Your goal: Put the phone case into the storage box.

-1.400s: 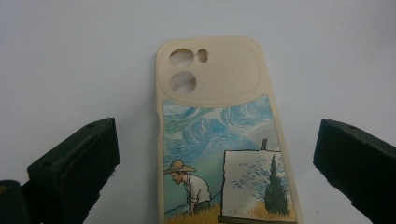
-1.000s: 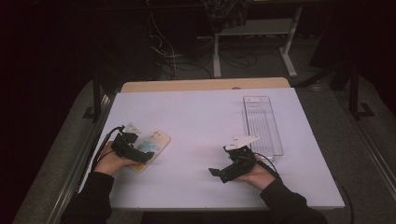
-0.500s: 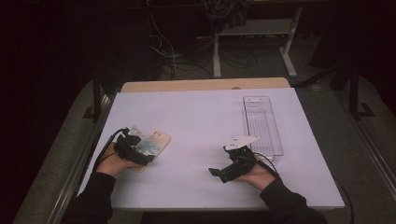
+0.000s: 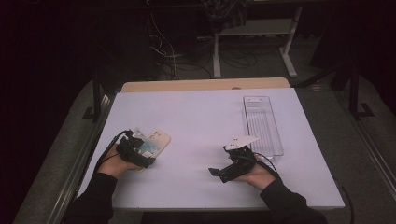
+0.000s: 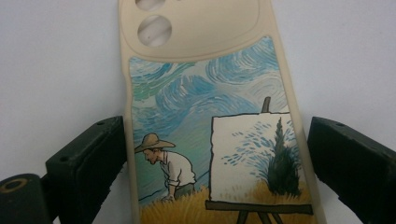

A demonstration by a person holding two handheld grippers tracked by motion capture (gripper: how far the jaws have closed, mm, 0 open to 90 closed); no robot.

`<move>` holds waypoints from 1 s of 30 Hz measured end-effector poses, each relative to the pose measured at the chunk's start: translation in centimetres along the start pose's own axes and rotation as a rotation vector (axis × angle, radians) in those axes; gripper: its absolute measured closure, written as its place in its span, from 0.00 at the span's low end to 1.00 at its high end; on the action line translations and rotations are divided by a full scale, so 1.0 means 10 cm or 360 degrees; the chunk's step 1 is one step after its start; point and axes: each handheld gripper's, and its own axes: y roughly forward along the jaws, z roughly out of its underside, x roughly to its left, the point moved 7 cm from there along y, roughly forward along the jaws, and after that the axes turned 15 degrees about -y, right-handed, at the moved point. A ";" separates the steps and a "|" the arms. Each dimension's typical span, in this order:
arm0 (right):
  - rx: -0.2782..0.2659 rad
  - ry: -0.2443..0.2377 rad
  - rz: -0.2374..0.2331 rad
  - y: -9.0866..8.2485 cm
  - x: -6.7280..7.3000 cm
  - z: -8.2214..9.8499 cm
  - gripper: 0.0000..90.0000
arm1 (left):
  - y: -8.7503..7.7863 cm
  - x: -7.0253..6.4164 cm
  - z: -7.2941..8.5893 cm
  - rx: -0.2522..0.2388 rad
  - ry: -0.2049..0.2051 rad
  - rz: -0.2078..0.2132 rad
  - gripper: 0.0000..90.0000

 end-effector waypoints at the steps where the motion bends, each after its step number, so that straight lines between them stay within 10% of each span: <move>1: 0.0000 0.0001 0.0000 0.00 0.00 0.00 0.00 | 0.00 0.00 0.00 0.0004 -0.0005 -0.0001 0.06; 30: 0.0000 0.0006 -0.0001 0.01 0.00 0.00 0.00 | 0.01 0.00 0.01 0.0040 -0.0129 0.0075 0.11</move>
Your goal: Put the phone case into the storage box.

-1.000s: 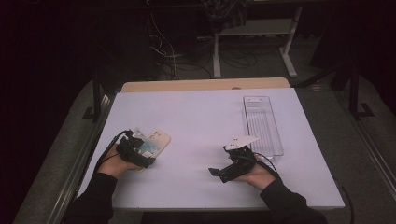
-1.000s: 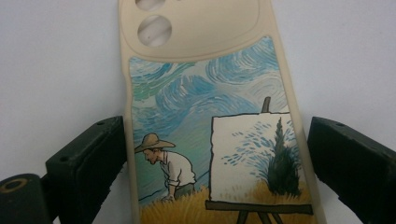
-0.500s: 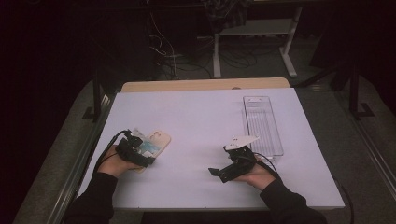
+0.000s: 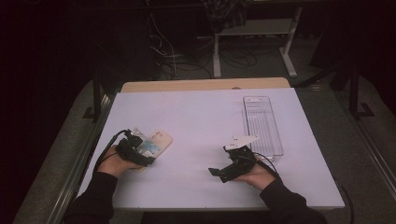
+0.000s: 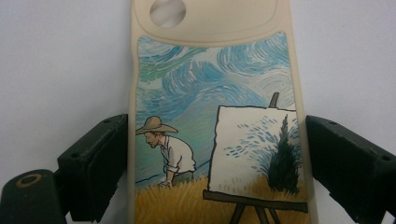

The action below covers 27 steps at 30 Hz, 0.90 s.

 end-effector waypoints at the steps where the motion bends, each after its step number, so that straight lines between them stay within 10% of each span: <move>1: 0.0000 0.0003 0.0001 0.00 0.00 0.00 0.00 | 0.00 0.00 0.00 0.0001 -0.0002 0.0000 0.11; 18: 0.0000 0.0006 -0.0001 0.00 0.00 0.00 0.00 | -0.11 -0.01 -0.08 -0.0038 0.0049 -0.0014 0.13; 27: -0.0012 0.0021 -0.0011 -0.01 0.00 -0.01 0.00 | -0.30 -0.12 -0.19 -0.0116 0.0034 0.0113 0.13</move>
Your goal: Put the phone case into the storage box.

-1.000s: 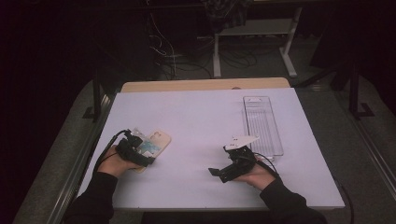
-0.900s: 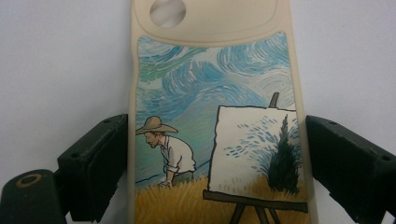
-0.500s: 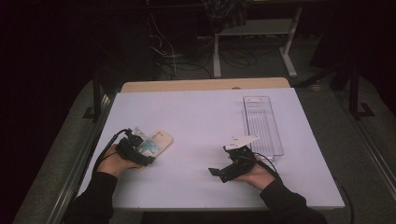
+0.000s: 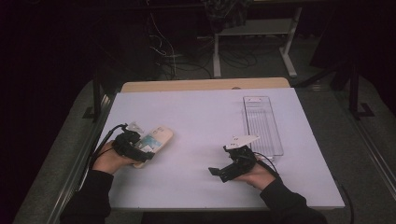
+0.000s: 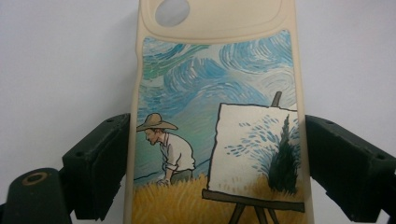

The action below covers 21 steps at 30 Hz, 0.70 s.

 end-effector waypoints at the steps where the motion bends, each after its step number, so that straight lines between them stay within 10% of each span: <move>1: 0.0000 -0.0003 -0.0002 0.00 0.00 0.00 0.00 | -0.02 -0.02 -0.02 -0.0007 0.0002 0.0012 0.13; 21: -0.0054 -0.0027 -0.0037 -0.07 0.02 -0.10 0.00 | -0.12 -0.37 -0.22 0.0002 0.0123 0.0171 0.12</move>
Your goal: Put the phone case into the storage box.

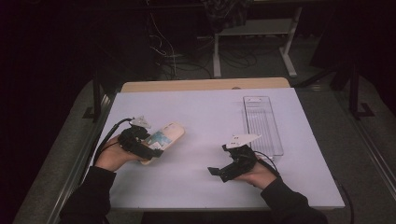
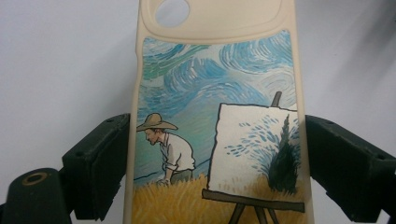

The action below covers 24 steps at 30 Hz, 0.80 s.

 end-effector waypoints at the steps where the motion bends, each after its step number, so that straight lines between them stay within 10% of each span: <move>1: -0.0001 0.0000 0.0004 -0.01 -0.01 -0.01 0.00 | 0.02 -0.01 -0.01 0.0000 0.0013 0.0000 0.12; 24: 0.0012 -0.0117 -0.0044 -0.29 -0.38 -0.27 0.00 | 0.08 -0.31 -0.36 0.0064 0.0238 0.0114 0.12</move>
